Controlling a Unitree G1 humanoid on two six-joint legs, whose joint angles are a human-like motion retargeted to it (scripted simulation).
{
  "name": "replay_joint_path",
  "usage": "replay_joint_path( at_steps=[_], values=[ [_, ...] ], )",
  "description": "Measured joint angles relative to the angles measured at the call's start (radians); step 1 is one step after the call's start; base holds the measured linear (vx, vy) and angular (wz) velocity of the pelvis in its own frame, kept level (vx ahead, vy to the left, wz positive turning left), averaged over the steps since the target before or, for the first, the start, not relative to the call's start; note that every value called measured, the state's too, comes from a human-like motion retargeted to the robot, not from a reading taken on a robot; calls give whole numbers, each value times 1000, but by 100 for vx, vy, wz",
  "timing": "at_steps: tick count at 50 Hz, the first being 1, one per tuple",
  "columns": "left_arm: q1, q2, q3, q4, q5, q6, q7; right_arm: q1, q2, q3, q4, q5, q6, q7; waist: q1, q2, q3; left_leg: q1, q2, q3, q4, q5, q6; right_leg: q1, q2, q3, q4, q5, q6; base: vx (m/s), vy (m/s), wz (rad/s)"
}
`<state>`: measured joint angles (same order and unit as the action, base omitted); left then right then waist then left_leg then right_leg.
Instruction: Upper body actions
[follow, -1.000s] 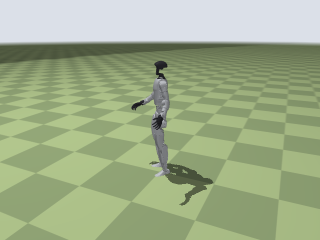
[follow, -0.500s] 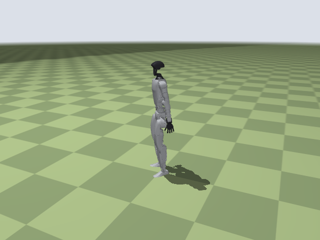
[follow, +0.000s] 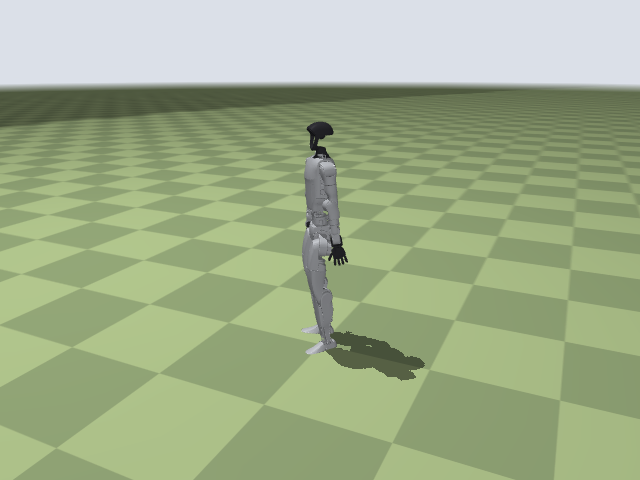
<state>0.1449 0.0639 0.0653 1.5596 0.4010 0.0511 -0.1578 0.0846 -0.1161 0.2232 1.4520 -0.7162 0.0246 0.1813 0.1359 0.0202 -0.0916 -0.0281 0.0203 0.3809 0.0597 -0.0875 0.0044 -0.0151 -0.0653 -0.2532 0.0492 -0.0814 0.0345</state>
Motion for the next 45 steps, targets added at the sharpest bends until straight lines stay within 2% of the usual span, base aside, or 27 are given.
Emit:
replay_joint_path(
  at_steps=[3, 13, 25, 31, 35, 45],
  values=[
    [-6, 4, 4, -4, 17, 3, -21, -9, -17, -6, 0, 17, -16, 14, 0, 4, 0, 0, 0, 3, 0, 0, 1, -1, 1, 1, 0, 0, 0, 0, 0, 0],
    [-9, -10, -6, 8, 7, 3, -2, -10, -18, -102, 74, 255, 17, 9, -29, 15, -6, 12, -14, -26, -11, -8, 9, 4, 3, -30, 0, -5, 0, 0, 0, 10],
    [-11, -3, 4, 15, 7, 6, -11, 1, -22, -64, 84, 122, 13, -17, -4, 8, -18, 9, -5, 15, -9, -11, 5, 4, 11, 10, -5, -9, -2, 0, 0, -10],
    [-20, 3, -2, 24, 17, 10, -20, -4, -19, -69, 73, 139, 11, 1, -19, 6, -21, 2, -5, 8, -8, -7, 6, -7, 10, 4, -2, -3, -3, 0, 0, 4],
    [-31, 8, -12, 24, 25, 9, -27, -7, -18, -78, 70, 174, 12, 11, -79, 5, -27, 4, -10, -54, -5, -16, -3, -3, -3, -57, -2, -9, 1, -2, 0, 70],
    [-45, -2, -8, 1, 3, -4, -26, -7, -19, -75, 70, 179, 8, 10, -64, 1, -18, 4, -11, -43, -5, -10, 3, 0, 1, -46, -1, -6, -2, 0, 0, 2]
  ],
)
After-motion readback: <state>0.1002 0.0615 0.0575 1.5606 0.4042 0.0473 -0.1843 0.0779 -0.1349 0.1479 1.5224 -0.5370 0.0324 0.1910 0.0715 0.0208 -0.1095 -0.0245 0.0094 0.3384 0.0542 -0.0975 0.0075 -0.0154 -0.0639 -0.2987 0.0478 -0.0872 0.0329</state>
